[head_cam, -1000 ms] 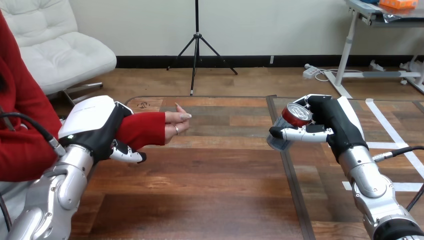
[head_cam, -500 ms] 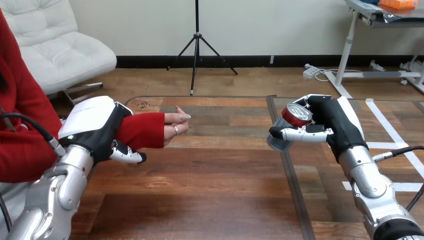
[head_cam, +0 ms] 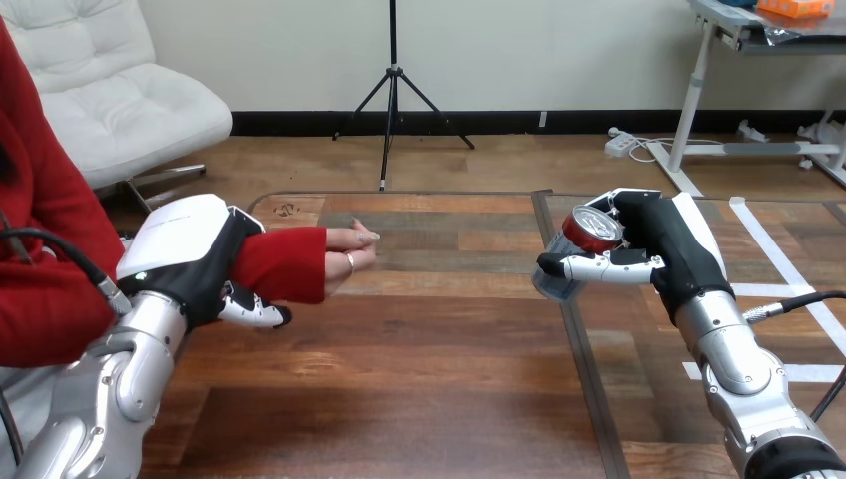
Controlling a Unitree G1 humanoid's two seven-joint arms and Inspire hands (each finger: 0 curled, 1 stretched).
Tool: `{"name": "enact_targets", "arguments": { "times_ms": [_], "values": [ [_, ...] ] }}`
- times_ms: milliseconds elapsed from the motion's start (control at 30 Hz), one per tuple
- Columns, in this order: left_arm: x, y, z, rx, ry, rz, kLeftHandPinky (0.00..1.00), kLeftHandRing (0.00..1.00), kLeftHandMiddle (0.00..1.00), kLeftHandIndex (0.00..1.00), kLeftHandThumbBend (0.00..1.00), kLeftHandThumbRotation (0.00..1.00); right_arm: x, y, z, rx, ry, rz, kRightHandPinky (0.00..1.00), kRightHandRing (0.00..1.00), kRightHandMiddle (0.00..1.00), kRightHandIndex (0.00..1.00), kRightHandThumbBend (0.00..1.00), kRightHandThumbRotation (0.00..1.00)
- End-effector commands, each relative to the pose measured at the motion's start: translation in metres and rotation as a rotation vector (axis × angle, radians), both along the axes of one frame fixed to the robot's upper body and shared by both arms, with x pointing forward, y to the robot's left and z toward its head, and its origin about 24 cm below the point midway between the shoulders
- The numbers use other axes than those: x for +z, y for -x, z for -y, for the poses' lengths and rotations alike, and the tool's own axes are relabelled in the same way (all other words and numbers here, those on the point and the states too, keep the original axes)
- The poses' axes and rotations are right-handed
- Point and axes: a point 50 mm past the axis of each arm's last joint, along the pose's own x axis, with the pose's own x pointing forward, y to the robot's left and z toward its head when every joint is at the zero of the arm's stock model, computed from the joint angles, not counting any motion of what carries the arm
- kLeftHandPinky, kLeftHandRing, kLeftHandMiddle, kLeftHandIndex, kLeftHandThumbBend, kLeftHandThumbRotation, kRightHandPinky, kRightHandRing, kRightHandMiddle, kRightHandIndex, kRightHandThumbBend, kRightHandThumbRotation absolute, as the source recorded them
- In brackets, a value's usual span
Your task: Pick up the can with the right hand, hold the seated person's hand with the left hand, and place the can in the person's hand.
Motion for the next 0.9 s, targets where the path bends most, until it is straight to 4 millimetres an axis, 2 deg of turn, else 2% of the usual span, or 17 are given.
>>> {"name": "enact_targets", "arguments": {
  "times_ms": [0,867],
  "values": [
    [0.0237,-0.0075,0.0056,-0.022,0.016,0.097,0.22,0.29,0.36,0.36,0.68,0.0,0.0525,-0.0235,-0.0005,0.011,0.001,0.188,0.31,0.36,0.41,0.43,0.83,0.0],
    [0.0242,-0.0077,0.006,-0.027,0.019,0.093,0.19,0.25,0.33,0.35,0.66,0.0,0.0529,-0.0236,0.0,0.01,0.005,0.188,0.31,0.36,0.41,0.44,0.83,0.0]
  ]
}}
